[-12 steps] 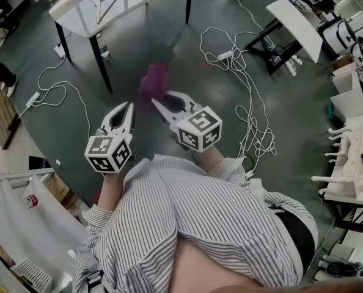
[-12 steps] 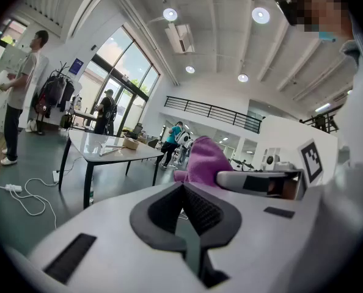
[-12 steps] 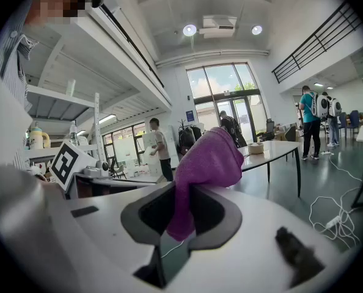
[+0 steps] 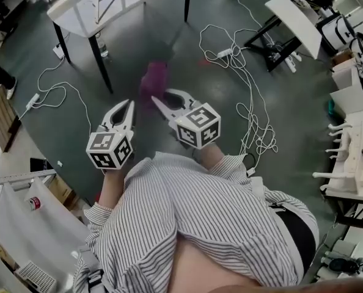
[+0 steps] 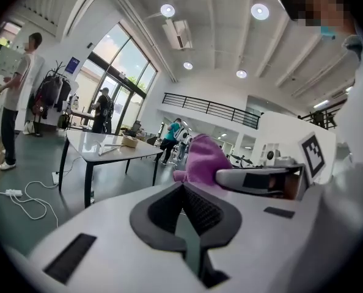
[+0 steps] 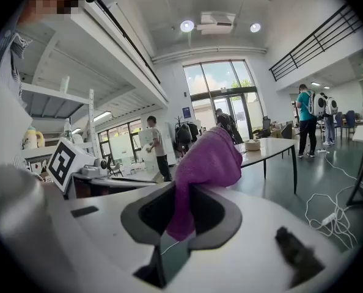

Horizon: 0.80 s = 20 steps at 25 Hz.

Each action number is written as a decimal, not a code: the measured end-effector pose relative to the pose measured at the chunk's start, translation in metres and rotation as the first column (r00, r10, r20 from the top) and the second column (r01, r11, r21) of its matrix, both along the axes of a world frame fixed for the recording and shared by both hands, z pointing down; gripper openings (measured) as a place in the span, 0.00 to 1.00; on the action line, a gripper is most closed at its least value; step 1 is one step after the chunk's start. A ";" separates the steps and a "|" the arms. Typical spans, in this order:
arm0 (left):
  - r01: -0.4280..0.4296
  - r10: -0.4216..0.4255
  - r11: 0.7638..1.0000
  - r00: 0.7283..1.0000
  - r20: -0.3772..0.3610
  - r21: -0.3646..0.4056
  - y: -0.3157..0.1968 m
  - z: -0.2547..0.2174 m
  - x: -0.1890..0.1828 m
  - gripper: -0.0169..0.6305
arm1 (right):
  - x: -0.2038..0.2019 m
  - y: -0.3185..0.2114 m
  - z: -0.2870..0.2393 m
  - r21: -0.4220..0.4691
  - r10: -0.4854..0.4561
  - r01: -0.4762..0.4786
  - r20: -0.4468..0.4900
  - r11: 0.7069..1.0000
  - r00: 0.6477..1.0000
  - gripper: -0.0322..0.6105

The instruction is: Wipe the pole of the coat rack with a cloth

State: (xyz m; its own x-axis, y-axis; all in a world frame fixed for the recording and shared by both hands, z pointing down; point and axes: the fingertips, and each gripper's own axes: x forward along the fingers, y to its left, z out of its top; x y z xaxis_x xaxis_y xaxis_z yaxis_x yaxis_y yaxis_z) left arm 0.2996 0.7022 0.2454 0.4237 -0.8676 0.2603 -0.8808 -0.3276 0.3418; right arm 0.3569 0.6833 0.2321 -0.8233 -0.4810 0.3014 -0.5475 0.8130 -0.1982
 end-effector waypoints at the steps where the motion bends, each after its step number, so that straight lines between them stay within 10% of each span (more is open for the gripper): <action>1: -0.001 0.001 1.000 1.000 0.002 0.001 -0.001 -0.001 -0.001 0.04 | 0.000 -0.001 0.000 -0.001 0.003 -0.003 -0.002 1.000 1.000 0.15; 20: -0.106 0.106 0.994 0.994 -0.024 0.003 -0.032 0.010 -0.040 0.04 | -0.040 -0.036 0.012 -0.018 0.101 -0.100 0.047 0.995 0.994 0.15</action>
